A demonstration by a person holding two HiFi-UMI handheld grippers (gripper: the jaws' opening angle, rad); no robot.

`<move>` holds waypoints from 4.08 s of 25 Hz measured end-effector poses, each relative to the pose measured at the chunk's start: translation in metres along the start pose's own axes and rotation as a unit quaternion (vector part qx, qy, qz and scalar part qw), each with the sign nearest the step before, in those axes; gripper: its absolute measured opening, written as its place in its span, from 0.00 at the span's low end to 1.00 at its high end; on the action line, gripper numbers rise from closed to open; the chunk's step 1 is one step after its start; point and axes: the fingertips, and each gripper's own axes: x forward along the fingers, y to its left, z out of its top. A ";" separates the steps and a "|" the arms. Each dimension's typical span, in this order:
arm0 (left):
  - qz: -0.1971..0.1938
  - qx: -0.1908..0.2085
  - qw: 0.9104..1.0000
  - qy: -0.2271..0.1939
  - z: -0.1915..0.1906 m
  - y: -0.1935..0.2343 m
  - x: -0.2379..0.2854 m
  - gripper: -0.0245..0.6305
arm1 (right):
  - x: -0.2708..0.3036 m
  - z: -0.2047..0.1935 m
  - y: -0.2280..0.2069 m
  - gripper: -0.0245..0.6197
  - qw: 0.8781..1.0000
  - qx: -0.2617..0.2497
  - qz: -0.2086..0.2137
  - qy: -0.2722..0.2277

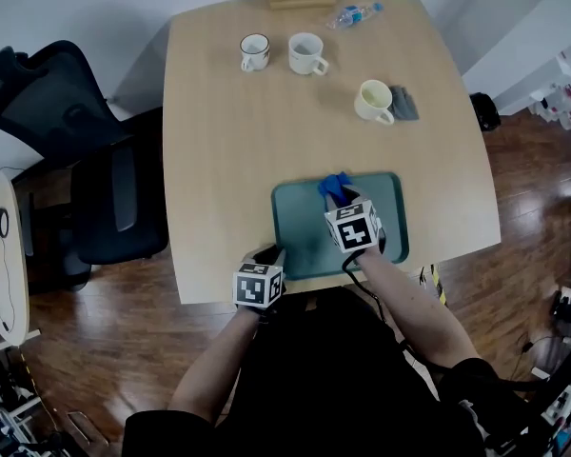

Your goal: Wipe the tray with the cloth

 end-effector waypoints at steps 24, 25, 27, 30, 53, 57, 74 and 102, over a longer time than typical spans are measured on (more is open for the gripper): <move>-0.026 -0.025 0.999 -0.020 0.004 0.001 -0.001 0.12 | -0.019 -0.011 0.135 0.21 0.992 -0.051 0.115 -0.029; -0.026 -0.024 0.999 -0.019 0.005 0.000 0.000 0.12 | -0.018 -0.008 0.147 0.21 0.989 -0.065 0.130 -0.028; -0.027 -0.020 0.999 -0.020 0.006 0.000 0.000 0.12 | -0.015 -0.005 0.158 0.21 0.986 -0.085 0.140 -0.024; -0.027 -0.019 0.999 -0.020 0.005 0.002 -0.001 0.12 | -0.015 -0.007 0.150 0.21 0.988 -0.084 0.129 -0.020; -0.006 -0.028 0.999 -0.026 0.003 0.004 -0.001 0.11 | -0.063 -0.107 -0.101 0.21 0.983 0.162 -0.083 -0.021; -0.006 -0.025 0.999 -0.027 0.004 0.003 -0.001 0.11 | -0.057 -0.092 -0.069 0.21 0.985 0.157 -0.062 -0.035; -0.006 -0.022 0.999 -0.031 0.004 0.006 -0.002 0.11 | -0.026 -0.027 0.141 0.21 0.991 -0.015 0.124 -0.039; -0.019 -0.032 0.999 -0.021 0.004 0.004 -0.002 0.11 | -0.060 -0.090 -0.004 0.21 0.991 0.124 0.003 -0.046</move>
